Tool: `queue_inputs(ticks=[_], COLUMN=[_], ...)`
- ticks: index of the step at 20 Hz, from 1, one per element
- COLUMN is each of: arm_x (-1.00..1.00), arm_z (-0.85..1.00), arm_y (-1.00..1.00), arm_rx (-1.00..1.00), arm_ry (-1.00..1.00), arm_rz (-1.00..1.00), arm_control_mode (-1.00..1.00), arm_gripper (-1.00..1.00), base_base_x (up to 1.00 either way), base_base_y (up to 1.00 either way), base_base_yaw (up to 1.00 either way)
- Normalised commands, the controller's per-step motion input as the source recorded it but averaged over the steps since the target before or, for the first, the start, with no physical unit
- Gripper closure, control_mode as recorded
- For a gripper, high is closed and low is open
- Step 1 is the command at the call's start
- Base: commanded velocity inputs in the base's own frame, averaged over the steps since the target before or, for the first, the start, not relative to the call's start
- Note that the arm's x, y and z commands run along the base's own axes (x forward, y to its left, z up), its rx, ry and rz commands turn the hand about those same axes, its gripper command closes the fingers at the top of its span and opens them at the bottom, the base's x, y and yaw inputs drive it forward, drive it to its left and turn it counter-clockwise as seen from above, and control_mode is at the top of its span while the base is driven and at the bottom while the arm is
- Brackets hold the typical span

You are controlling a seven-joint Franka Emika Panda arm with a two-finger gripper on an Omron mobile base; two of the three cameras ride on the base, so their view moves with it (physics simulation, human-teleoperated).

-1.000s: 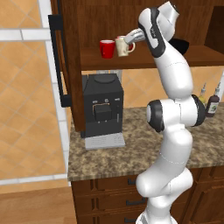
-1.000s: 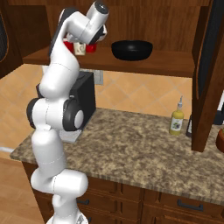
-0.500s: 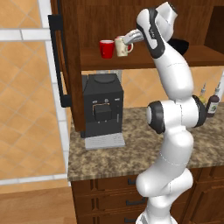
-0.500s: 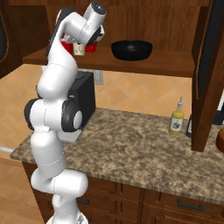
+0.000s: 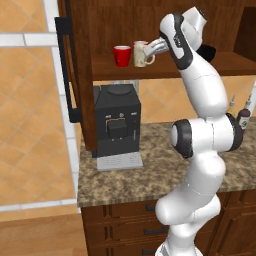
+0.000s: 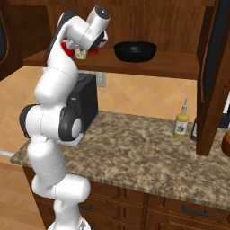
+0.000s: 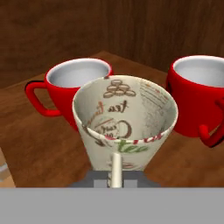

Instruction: Gather all objects into one cabinet and sort the glasses and bowls to opposite sides.

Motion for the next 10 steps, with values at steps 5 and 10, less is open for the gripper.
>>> queue_inputs(ticks=[5, 10], arm_x=[-0.17, 0.06], arm_z=[-0.17, -0.10], arm_y=[0.09, 0.00], arm_rx=[0.00, 0.00], arm_ry=[0.00, 0.00], arm_rz=[0.00, 0.00], arm_control_mode=[-1.00, -1.00], arm_gripper=[1.00, 1.00], base_base_x=[0.00, 0.00], base_base_y=[0.00, 0.00], base_base_yaw=[0.00, 0.00])
